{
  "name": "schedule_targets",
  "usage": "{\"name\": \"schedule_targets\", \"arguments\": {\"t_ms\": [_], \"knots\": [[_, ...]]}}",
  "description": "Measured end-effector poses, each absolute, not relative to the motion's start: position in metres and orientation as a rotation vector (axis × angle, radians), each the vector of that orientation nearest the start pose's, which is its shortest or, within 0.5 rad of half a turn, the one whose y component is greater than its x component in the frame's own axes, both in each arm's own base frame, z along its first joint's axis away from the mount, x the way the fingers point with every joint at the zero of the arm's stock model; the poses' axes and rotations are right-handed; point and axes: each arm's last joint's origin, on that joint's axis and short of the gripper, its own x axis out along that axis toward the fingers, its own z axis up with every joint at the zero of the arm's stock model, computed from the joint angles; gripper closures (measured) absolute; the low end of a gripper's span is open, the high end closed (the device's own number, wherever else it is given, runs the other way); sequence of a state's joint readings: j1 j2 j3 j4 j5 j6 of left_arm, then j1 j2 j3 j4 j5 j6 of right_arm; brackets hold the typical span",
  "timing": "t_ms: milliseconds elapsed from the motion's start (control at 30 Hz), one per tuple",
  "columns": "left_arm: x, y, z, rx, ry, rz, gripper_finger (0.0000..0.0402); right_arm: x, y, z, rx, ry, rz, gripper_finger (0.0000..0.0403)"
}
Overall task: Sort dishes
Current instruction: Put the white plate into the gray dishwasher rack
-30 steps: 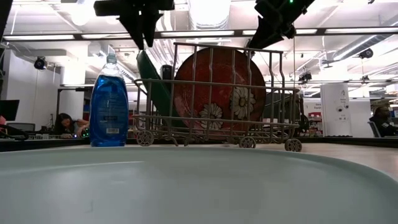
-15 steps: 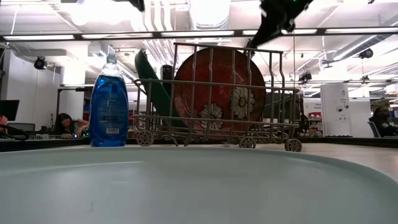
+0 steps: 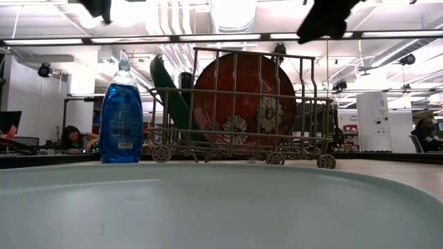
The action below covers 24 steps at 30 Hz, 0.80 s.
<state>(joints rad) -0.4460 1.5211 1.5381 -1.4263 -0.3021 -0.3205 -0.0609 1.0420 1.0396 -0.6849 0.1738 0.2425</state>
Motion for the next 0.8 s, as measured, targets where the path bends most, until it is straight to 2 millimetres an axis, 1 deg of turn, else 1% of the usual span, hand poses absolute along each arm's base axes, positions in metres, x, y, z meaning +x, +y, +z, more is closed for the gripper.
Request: {"name": "schedule_targets", "arguments": {"t_ms": [67, 200, 433, 533, 667, 800], "knots": [[0.239, -0.12, 0.32, 0.267, 1.312, 0.078, 0.0285, 0.205, -0.007, 0.322, 0.246, 0.67, -0.285, 0.027], [0.228, -0.136, 0.287, 0.292, 1.325, 0.117, 0.0285, 0.204, 0.016, 0.3, 0.323, 0.74, -0.235, 0.028], [0.217, -0.161, 0.238, 0.216, 1.244, 0.089, 0.0285, 0.198, 0.05, 0.276, 0.471, 0.835, -0.156, 0.0293], [0.214, -0.167, 0.22, 0.165, 1.192, 0.076, 0.0285, 0.194, 0.061, 0.262, 0.539, 0.857, -0.153, 0.0296], [0.21, -0.171, 0.201, 0.089, 1.151, 0.084, 0.0285, 0.19, 0.076, 0.24, 0.648, 0.851, -0.138, 0.0292], [0.207, -0.174, 0.185, 0.037, 1.1, 0.058, 0.0285, 0.186, 0.086, 0.216, 0.747, 0.789, -0.122, 0.0286]]}}
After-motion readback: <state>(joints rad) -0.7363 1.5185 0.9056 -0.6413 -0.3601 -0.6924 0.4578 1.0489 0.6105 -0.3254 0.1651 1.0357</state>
